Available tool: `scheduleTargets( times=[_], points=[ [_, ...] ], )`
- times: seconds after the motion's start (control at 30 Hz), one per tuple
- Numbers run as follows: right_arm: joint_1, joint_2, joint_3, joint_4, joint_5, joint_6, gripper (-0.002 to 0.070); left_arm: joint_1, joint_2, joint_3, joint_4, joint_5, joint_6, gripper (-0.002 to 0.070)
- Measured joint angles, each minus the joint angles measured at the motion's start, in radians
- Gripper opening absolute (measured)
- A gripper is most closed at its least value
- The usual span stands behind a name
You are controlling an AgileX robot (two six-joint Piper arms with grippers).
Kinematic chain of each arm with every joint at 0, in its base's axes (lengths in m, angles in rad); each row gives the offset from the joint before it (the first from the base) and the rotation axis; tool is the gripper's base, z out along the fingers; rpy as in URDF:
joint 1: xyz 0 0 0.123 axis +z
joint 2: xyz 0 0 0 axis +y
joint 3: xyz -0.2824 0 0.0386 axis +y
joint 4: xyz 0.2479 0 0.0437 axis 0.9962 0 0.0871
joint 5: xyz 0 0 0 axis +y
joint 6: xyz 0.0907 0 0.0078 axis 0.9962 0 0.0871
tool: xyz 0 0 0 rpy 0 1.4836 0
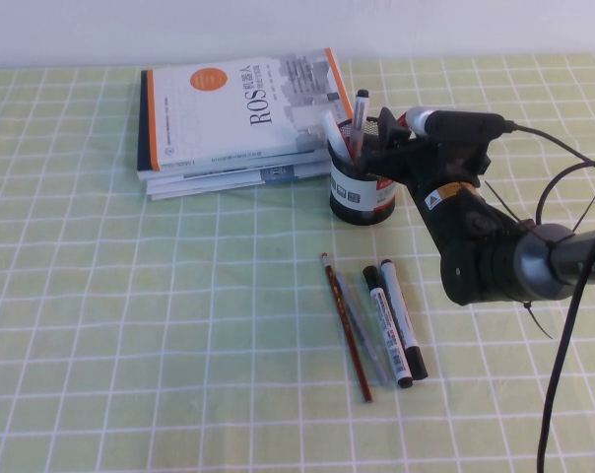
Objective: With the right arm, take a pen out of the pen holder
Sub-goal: 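Take a marker out of the pen holder and lay it on the table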
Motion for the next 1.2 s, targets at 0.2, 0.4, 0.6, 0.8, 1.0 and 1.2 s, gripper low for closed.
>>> scheduleTargets(
  times=[0.2, 0.4, 0.6, 0.8, 1.0, 1.2],
  points=[
    [0.000, 0.000, 0.000, -0.002, 0.000, 0.000, 0.0235, 0.000, 0.000, 0.000, 0.000, 0.000, 0.000, -0.0005],
    [0.000, 0.000, 0.000, -0.003, 0.000, 0.000, 0.0163, 0.000, 0.000, 0.000, 0.000, 0.000, 0.000, -0.0005],
    [0.000, 0.000, 0.000, -0.015, -0.047, 0.002, 0.0080, 0.000, 0.000, 0.000, 0.000, 0.000, 0.000, -0.0005],
    [0.000, 0.000, 0.000, -0.021, -0.059, 0.004, 0.0068, 0.000, 0.000, 0.000, 0.000, 0.000, 0.000, -0.0005],
    [0.000, -0.016, 0.000, -0.042, -0.027, 0.001, 0.0067, 0.000, 0.000, 0.000, 0.000, 0.000, 0.000, -0.0005],
    [0.000, -0.090, 0.000, -0.047, 0.072, -0.009, 0.0067, 0.000, 0.000, 0.000, 0.000, 0.000, 0.000, -0.0005]
  ],
)
